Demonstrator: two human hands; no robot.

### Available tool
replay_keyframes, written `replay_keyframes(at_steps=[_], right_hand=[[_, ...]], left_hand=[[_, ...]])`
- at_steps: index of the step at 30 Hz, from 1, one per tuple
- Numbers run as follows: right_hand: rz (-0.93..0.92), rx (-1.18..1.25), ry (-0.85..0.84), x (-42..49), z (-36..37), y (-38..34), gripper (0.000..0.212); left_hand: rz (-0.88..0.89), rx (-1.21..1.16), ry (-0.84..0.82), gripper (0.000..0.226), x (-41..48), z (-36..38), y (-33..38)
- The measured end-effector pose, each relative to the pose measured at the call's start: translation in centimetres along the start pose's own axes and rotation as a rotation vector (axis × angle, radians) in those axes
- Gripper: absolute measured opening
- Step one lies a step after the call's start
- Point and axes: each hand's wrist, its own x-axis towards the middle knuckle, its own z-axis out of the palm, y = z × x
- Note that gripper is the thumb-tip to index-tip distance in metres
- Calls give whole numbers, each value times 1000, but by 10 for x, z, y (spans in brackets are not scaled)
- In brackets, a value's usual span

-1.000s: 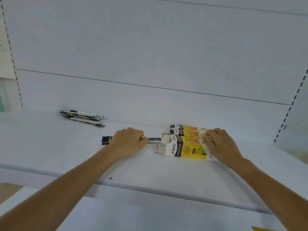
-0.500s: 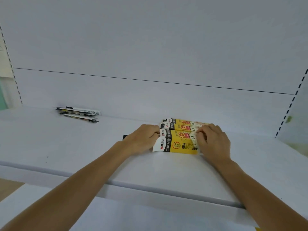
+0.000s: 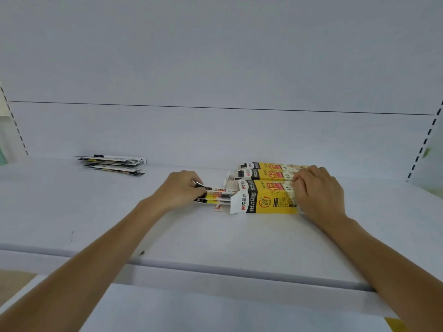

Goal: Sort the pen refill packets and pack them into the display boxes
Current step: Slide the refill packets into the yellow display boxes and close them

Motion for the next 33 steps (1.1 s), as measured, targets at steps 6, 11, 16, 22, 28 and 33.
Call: replay_keyframes(at_steps=[6,11,16,22,28,33], right_hand=[[-6,-9,-17,0,-2,1,54],[-10,-18,-40,0,-3,2,47],[-3,-19,-34,1,-2,3,38],[14,-7,-81,3,-3,2,41],[-24,-2,-83,-1,-6,6,37],[-110,-115,-72,-4,-13,-2,58]], left_hand=[[173,-339,-284,29,-1,38,41],[96,1,167,13,3,39,13],[167,-39,-67,42,-4,45,17],[231,-128,150,23,-5,45,20],[221,-128,63,69,-13,47,23],[285,-188,-65,47,-22,43,30]])
